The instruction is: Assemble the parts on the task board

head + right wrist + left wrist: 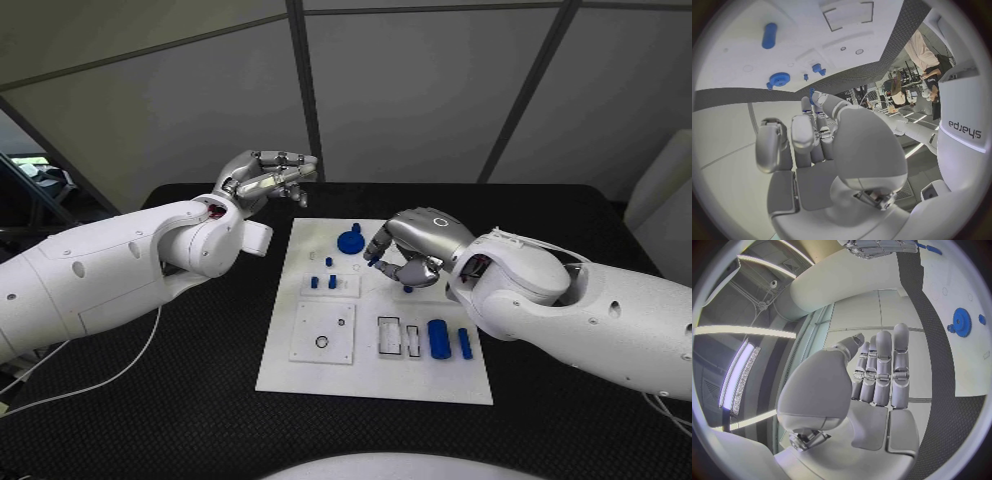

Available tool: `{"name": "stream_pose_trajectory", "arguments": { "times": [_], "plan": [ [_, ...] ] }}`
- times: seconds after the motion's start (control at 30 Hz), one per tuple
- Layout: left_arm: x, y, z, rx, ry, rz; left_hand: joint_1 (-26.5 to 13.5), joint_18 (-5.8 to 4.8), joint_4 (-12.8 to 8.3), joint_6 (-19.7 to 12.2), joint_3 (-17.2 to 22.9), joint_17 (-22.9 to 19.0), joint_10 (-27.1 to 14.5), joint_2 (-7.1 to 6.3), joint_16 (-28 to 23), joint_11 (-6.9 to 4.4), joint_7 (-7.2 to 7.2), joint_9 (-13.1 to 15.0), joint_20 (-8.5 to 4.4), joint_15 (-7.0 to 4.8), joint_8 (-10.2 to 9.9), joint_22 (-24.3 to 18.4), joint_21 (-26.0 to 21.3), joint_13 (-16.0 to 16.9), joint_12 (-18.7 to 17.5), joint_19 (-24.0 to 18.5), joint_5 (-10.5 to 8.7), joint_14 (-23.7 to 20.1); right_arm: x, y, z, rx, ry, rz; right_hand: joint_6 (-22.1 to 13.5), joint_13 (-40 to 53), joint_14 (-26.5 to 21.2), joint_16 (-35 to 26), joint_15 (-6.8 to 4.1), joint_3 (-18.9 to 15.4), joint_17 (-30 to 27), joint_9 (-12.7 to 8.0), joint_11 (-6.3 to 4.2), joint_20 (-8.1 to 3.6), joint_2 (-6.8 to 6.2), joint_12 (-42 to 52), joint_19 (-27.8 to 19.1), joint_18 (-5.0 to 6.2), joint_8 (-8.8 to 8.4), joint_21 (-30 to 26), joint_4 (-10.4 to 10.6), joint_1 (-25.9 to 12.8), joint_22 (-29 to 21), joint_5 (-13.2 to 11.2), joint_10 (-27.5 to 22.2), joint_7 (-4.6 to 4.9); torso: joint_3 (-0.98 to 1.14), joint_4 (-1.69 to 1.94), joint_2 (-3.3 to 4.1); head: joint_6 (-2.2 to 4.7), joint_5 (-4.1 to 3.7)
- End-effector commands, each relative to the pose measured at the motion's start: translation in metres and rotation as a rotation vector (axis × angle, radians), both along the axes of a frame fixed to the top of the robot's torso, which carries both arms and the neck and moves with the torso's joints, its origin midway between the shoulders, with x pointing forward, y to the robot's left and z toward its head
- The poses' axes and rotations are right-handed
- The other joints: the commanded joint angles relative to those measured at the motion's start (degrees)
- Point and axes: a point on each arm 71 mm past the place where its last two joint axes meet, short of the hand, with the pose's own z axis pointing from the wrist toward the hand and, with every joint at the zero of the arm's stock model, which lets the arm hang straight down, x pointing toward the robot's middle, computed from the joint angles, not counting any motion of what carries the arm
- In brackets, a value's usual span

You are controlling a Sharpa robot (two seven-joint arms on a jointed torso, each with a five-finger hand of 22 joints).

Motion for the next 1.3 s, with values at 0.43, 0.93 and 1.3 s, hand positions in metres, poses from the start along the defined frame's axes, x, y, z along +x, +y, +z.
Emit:
{"name": "stream_pose_trajectory", "arguments": {
  "times": [0.43, 0.93, 1.3],
  "plan": [
    [0.002, -0.018, 0.000, -0.022, -0.001, -0.048, 0.12, 0.21, -0.33, -0.36, -0.23, -0.14, -0.34, -0.02, -0.40, -0.01, 0.27, -0.09, -0.20, 0.12, -0.09, -0.13, -0.40, 0.07, 0.35, 0.00, -0.22, -0.11, -0.013, 0.045, -0.042, 0.001, 0.141, 0.109, 0.18, 0.06, 1.71, 0.37, -0.28, 0.22, -0.06, 0.06, -0.91, 0.03, -0.15, -0.50, 0.26, -0.99, -0.13, 0.20, -0.11, -0.08, 3.76, 0.43, 1.18, 0.12, 0.05, -0.08, 0.07, -2.28, 3.94],
    [0.004, -0.022, 0.000, -0.026, -0.002, -0.056, 0.13, 0.21, -0.33, -0.37, -0.25, -0.17, -0.37, -0.01, -0.43, 0.00, 0.28, -0.10, -0.20, 0.13, -0.09, -0.15, -0.43, 0.07, 0.37, 0.00, -0.22, -0.11, -0.013, 0.052, -0.062, -0.039, 0.184, 0.119, 0.03, 0.06, 1.66, 0.40, -0.23, 0.30, -0.15, 0.05, -0.85, 0.06, -0.08, -0.68, 0.21, -0.98, -0.28, 0.23, -0.15, -0.12, 3.79, 0.53, 1.06, 0.18, 0.06, -0.13, 0.03, -3.29, 5.91],
    [0.004, -0.022, 0.000, -0.026, -0.003, -0.056, 0.09, 0.19, -0.30, -0.35, -0.32, -0.24, -0.41, 0.04, -0.48, 0.02, 0.28, -0.10, -0.18, 0.16, -0.08, -0.19, -0.48, 0.08, 0.42, 0.00, -0.23, -0.13, -0.014, 0.052, -0.066, -0.081, 0.204, 0.123, 0.01, 0.06, 1.67, 0.51, -0.21, 0.33, -0.04, 0.05, -0.83, 0.07, -0.05, -0.72, 0.31, -1.02, -0.31, 0.34, -0.16, -0.14, 3.93, 0.55, 1.04, 0.20, 0.05, -0.05, 0.11, -3.56, 6.39]
  ]
}}
